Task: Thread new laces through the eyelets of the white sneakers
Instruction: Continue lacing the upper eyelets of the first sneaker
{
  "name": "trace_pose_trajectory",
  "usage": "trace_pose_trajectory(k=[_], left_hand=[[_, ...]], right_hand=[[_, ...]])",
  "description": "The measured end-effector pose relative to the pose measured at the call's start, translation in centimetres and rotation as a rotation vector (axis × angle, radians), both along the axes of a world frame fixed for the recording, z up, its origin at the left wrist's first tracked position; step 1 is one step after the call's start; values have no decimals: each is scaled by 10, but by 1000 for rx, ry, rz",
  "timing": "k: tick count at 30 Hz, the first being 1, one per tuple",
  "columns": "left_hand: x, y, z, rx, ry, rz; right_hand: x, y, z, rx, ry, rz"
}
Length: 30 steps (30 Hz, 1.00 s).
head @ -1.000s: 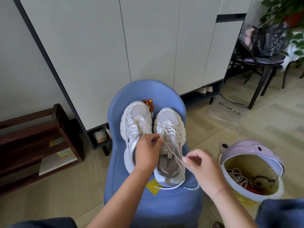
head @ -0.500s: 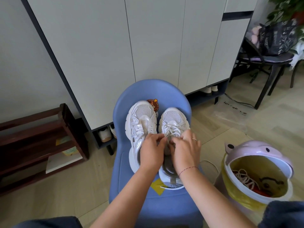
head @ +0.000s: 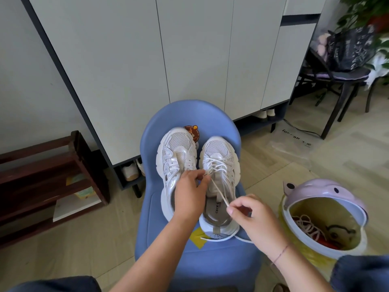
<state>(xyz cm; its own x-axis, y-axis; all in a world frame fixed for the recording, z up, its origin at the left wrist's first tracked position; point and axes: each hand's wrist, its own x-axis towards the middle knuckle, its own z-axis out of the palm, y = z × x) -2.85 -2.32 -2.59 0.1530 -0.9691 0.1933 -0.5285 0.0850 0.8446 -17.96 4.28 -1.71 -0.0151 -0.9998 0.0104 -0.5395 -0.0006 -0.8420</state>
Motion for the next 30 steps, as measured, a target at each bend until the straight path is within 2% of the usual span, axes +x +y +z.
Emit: trace_pose_trajectory(k=[4,6,7,10,11,15,17,20,22,26,30], left_hand=[[-9,28,9,-109,36,78],[-17,40,9,-3,97,-1],[-20,42,8,86,153,-50],[-30,44,14,363,495,-170],[-32,44,15,390,520,-192],[-38,40,15,364,429,-170],[-38,39,18,374,499,-122],[-38,41,27,408,743,-133],[-38,42,32,418,837,-218],[-36,45,41,392,771,-427],[-24,32,40,310,716,-221]], right_hand=[[-8,-4,20,170,-608,-65],[-14,-6,27,220,-787,-116],[-15,-8,29,241,-848,-137],[-16,-9,32,285,-975,-131],[-16,-9,32,304,-1010,-113],[-19,-9,35,364,-1217,12],[-22,-11,39,374,-1307,79],[-28,-10,46,356,-1309,94],[-29,-4,50,343,-1217,72],[-23,7,38,363,-903,64],[-25,14,28,431,-764,88]])
